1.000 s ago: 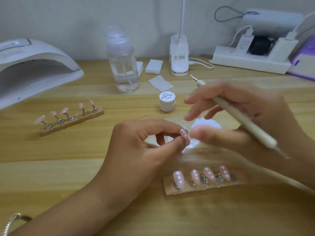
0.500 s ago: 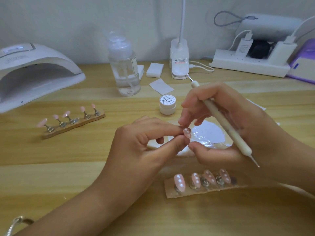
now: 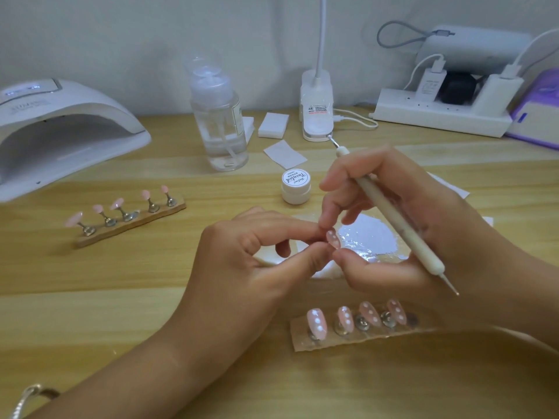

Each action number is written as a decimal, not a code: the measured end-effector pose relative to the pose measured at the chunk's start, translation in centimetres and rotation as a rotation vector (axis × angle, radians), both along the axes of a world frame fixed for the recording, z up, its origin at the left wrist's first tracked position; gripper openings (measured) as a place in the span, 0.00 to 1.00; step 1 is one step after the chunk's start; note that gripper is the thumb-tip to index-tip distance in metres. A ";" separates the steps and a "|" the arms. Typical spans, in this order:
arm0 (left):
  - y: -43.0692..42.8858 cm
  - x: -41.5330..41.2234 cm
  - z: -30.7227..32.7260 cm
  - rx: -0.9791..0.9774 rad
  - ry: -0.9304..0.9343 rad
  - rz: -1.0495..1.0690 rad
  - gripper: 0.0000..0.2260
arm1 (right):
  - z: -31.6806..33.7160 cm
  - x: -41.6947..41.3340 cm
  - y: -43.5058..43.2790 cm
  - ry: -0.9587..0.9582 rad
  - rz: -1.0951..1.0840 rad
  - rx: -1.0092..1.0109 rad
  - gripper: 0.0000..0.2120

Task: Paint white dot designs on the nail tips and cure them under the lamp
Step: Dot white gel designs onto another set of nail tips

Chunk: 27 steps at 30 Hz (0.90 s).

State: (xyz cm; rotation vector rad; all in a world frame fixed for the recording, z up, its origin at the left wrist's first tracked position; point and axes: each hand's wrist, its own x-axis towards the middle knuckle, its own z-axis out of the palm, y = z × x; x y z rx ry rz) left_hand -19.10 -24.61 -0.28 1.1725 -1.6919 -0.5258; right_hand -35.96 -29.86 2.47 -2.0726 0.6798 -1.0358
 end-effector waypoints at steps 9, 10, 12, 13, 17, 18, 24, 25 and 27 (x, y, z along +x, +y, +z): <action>0.2 -0.2 0.2 0.038 0.067 0.006 0.08 | -0.7 -0.5 -0.3 -0.023 0.009 0.010 0.21; 0.2 -0.3 0.1 0.046 0.082 0.005 0.09 | -0.7 -0.6 -0.4 -0.012 0.022 0.012 0.22; 0.2 -0.3 0.2 0.047 0.085 0.002 0.08 | -0.7 -0.8 -0.6 0.005 0.032 0.017 0.22; 0.2 -0.4 0.2 0.044 0.079 0.000 0.08 | -0.7 -0.8 -0.7 0.006 0.030 0.020 0.23; 0.1 -0.3 0.2 0.049 0.045 0.009 0.09 | -0.5 -1.0 -0.6 0.001 0.009 0.017 0.22; 0.1 -0.2 0.2 0.053 0.034 0.011 0.10 | -0.4 -1.1 -0.5 0.002 0.001 0.017 0.22; 0.2 -0.1 0.0 0.050 0.011 0.039 0.09 | 0.2 -1.2 -0.5 -0.015 -0.016 0.014 0.22; 0.2 -0.1 0.0 0.049 0.010 0.049 0.08 | 0.4 -1.4 -0.5 -0.012 -0.012 0.010 0.22; 0.2 -0.1 0.0 0.054 0.021 0.064 0.08 | 1.0 -1.8 -0.6 -0.005 -0.002 -0.004 0.22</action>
